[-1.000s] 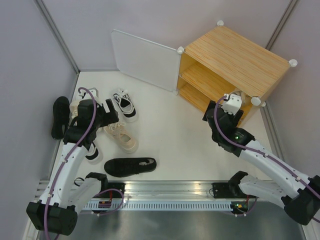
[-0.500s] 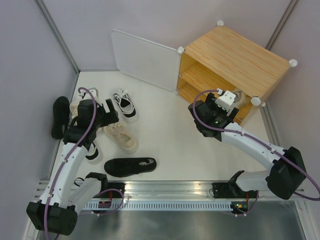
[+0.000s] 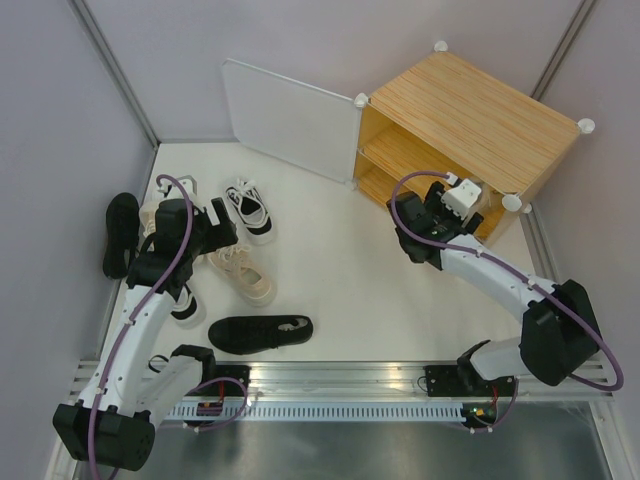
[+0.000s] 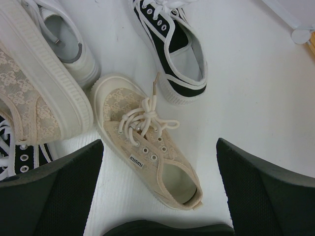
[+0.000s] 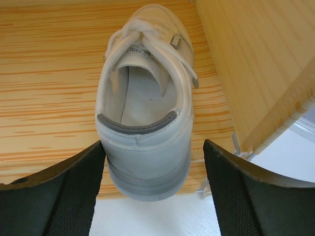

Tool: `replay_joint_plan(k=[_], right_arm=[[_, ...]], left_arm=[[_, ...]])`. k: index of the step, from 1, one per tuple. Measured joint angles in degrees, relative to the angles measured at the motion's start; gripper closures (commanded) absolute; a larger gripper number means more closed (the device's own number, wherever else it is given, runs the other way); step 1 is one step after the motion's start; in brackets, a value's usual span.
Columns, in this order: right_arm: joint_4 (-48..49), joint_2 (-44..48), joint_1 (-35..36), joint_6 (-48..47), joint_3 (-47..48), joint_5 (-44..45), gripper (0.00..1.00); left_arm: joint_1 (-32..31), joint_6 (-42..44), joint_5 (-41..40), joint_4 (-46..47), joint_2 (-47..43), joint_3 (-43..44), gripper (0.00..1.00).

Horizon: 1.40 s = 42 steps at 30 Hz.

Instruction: Place and organize the shoes in the shoe cabinet

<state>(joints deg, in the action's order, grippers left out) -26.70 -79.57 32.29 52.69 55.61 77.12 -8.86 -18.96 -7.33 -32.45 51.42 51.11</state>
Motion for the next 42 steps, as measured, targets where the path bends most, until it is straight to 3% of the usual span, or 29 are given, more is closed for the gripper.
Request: replay_joint_plan(k=[6,13,16,37,42], right_arm=[[4.79,-0.66,-1.38,-2.05,-0.85,-1.68,0.3],[6.49,-1.33,-2.49,-2.4,-0.85,-1.46,0.66],[6.84,-1.33,-3.19,-2.45,-0.96,-1.66,0.75],[23.32,2.82,-11.63,-22.32,-7.43,-7.76,0.73],[26.14,2.82,-12.39,-26.23,-7.89,-8.39,0.63]], left_arm=[[0.0,0.0,0.0,-0.02,0.0,-0.11,0.02],[0.0,0.0,0.0,0.0,0.02,-0.2,0.02],[0.0,0.0,0.0,0.0,0.02,-0.2,0.02],[0.0,0.0,0.0,0.0,0.02,-0.2,0.02],[0.0,0.02,0.0,0.0,0.04,-0.2,0.02]])
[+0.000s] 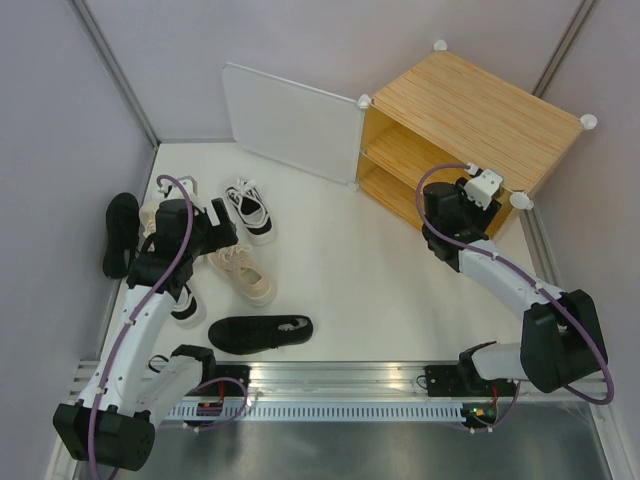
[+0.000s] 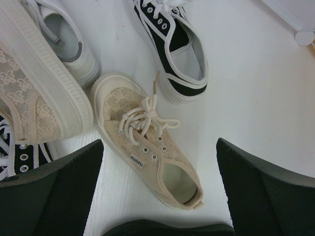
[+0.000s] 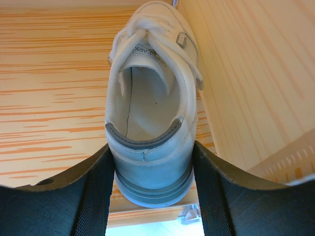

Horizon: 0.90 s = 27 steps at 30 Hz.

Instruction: Place and organize the shoes in the shoe cabinet

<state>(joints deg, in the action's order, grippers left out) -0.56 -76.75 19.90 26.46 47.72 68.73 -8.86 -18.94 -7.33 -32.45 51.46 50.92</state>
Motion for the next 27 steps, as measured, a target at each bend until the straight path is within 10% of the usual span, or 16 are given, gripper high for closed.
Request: replay_joint_plan(k=[4,9,27], right_arm=[[1.03,0.0,-0.48,-1.64,-0.26,-0.57,0.55],[3.13,0.42,-0.81,-3.21,-1.51,-1.53,0.99],[17.75,6.62,-2.19,-17.75,-10.23,-10.43,0.99]], left_arm=[[0.0,-0.02,0.0,0.0,0.0,0.0,0.02],[0.0,0.0,0.0,0.0,0.0,0.0,0.02],[0.0,0.0,0.0,0.0,0.02,0.0,0.02]])
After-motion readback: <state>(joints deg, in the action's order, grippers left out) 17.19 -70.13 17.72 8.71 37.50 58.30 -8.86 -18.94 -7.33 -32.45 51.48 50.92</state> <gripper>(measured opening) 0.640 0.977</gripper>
